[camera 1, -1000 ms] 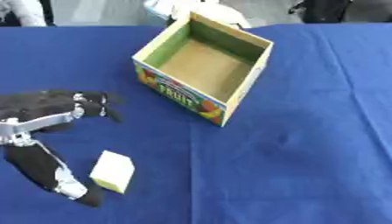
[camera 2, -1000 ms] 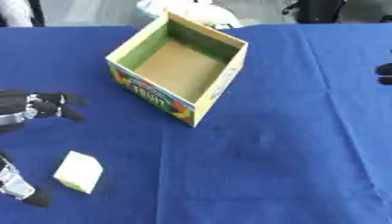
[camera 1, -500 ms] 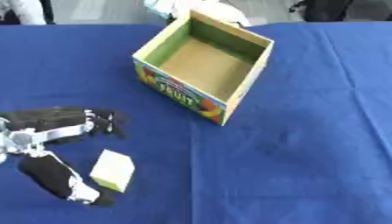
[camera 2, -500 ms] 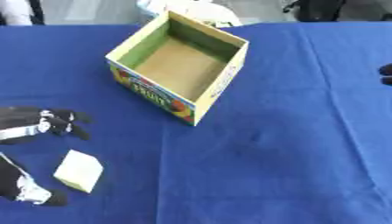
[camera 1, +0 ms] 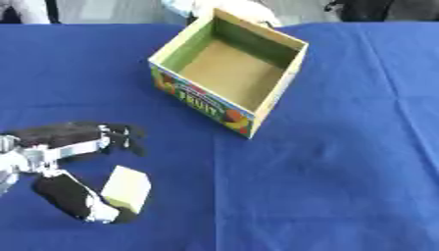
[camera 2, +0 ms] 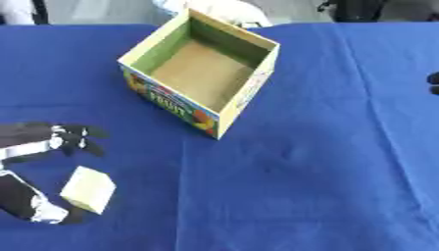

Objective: Pick up objects on the table and place them in the box.

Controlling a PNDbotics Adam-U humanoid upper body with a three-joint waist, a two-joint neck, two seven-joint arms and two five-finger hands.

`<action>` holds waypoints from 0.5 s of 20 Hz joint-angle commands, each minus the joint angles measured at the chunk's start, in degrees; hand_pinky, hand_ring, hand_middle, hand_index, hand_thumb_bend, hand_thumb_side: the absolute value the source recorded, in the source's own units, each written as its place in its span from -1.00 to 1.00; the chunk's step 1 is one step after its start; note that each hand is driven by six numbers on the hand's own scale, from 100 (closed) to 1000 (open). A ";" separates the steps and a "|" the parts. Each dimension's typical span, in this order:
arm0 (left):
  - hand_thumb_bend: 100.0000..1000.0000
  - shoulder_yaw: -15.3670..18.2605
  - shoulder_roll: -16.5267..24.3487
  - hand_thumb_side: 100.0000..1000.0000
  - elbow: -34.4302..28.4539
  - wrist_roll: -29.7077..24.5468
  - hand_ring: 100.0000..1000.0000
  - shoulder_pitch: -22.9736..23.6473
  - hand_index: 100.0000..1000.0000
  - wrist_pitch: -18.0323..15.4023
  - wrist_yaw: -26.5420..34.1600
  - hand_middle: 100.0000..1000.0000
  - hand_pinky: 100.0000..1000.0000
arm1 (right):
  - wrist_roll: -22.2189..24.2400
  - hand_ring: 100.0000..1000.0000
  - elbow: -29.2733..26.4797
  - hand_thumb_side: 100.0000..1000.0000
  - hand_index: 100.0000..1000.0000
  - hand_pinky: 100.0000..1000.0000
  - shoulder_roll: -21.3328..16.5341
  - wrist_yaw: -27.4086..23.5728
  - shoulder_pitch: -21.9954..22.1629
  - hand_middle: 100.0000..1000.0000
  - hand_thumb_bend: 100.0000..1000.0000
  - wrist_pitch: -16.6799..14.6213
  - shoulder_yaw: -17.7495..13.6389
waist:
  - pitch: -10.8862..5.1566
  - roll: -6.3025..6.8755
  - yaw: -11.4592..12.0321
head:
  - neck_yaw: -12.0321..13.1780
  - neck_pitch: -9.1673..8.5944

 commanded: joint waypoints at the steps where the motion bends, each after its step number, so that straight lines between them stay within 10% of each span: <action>1: -0.05 -0.09 0.37 -0.29 1.37 0.32 0.72 -0.37 0.72 -0.76 -1.48 0.93 0.53 | 0.14 0.32 -1.20 1.00 0.60 0.30 -0.61 0.21 -0.20 0.07 -1.00 -0.14 -0.20 | -0.75 -0.03 -0.18 | 0.24 -0.06; 10: -0.15 -0.75 -0.62 -0.36 4.80 0.44 0.71 -0.23 0.70 -2.66 -3.30 0.89 0.52 | 0.19 0.31 -1.20 1.00 0.60 0.30 -0.42 0.12 -0.17 0.07 -1.00 -0.14 -0.24 | -0.67 -0.01 -0.42 | 0.50 -0.24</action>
